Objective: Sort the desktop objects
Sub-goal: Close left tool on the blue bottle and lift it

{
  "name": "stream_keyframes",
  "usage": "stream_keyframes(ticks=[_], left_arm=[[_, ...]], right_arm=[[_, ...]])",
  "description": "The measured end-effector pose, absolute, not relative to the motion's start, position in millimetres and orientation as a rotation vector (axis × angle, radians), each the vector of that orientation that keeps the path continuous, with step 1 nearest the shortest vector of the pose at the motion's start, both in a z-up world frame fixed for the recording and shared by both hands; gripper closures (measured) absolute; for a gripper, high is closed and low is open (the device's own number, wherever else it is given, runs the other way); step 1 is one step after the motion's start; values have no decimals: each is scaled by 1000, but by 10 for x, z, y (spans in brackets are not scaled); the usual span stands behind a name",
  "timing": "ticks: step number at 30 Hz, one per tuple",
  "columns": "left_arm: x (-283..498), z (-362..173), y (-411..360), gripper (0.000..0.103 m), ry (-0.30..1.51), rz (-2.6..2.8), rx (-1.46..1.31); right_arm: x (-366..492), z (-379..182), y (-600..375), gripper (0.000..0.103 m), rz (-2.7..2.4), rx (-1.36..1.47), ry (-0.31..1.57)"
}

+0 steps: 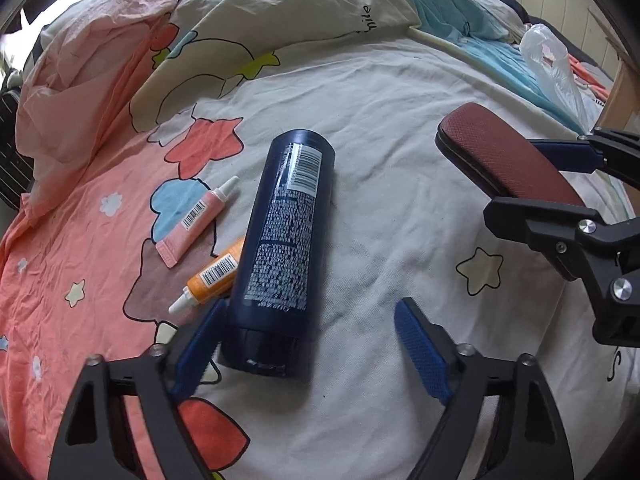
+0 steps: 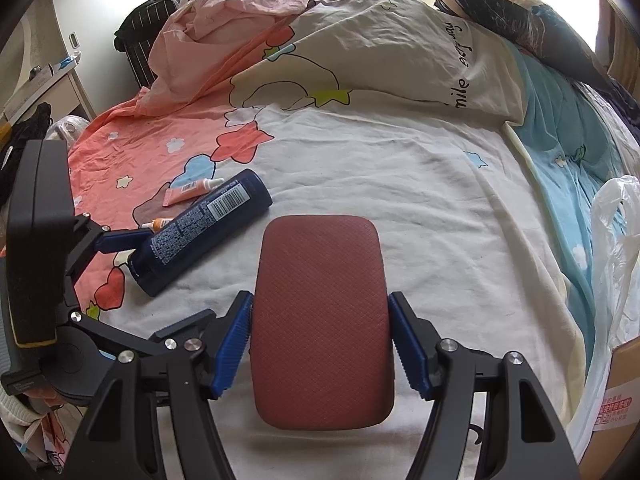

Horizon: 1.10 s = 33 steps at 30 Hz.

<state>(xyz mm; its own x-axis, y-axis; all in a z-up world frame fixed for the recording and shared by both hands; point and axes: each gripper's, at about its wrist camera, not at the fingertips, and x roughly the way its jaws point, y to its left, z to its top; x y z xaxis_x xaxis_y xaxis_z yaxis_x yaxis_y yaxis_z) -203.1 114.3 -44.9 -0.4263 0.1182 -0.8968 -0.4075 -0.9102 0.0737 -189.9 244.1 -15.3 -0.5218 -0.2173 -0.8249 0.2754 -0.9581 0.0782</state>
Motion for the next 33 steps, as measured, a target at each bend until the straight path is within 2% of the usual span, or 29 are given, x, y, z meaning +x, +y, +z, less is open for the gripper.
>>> stream_keyframes(ticks=[1,14,33], left_arm=[[-2041,-443,1115,57,354,2360,-1487],[-1881,-318,1183,58,439,2376,-1419],[-1706,95,1036,59,377,2442,-1306]], right_arm=[[-1896,-155,2438,40,-2515,1352,90],[-1880,-182,2431,40,-2515,1351,101],[-1852,-114,2407,40,-2527,1319,117]])
